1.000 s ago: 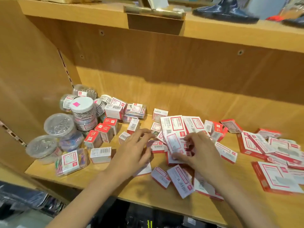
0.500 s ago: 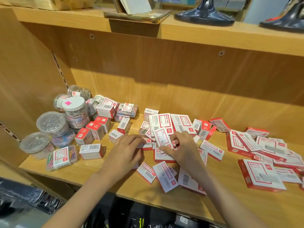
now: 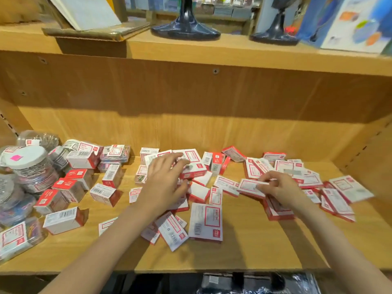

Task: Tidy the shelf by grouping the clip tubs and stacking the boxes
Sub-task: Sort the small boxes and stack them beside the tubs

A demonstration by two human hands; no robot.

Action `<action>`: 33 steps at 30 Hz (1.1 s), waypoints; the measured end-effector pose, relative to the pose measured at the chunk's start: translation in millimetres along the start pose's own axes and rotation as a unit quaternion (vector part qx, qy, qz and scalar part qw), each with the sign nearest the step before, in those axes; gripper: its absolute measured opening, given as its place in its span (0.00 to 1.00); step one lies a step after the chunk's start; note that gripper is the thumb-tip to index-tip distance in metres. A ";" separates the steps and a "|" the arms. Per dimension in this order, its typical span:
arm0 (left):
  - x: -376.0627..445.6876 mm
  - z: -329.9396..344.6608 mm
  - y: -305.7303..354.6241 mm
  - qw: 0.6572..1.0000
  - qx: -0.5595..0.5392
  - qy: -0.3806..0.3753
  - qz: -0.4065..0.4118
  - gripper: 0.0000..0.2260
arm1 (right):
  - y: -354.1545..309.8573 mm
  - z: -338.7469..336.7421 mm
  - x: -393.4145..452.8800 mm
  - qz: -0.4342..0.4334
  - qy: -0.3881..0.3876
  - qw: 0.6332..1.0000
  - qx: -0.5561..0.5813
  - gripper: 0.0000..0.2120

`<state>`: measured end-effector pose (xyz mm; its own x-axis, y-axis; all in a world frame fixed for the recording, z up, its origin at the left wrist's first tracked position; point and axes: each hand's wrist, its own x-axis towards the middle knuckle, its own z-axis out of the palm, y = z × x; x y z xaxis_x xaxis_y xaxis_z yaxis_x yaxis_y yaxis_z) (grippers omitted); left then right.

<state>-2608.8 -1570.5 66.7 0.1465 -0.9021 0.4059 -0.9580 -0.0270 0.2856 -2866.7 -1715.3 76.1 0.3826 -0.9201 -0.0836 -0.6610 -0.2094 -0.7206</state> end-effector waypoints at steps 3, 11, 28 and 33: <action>11.1 10.5 8.5 0.996 0.065 -0.018 -0.065 0.22 | 4.5 -5.8 7.9 -0.045 0.060 0.988 -0.138 0.09; 1.8 17.0 -1.5 0.987 0.076 -0.095 -0.107 0.31 | -67.5 60.1 55.4 -0.207 -0.050 0.960 -0.183 0.22; -81.6 -59.5 -78.3 0.982 0.044 -0.010 -0.185 0.18 | -208.8 149.9 25.5 -0.256 -0.209 0.929 0.167 0.15; -102.9 -72.8 -100.5 0.977 0.092 -0.084 -0.171 0.14 | -246.2 220.7 29.8 -0.356 -0.178 0.917 -0.024 0.25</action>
<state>-2509.6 -1443.5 59.4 0.4388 -0.8841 0.1607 -0.8902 -0.4033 0.2119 -2550.1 -1618.1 99.2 0.9089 -0.3807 0.1701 -0.1874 -0.7373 -0.6490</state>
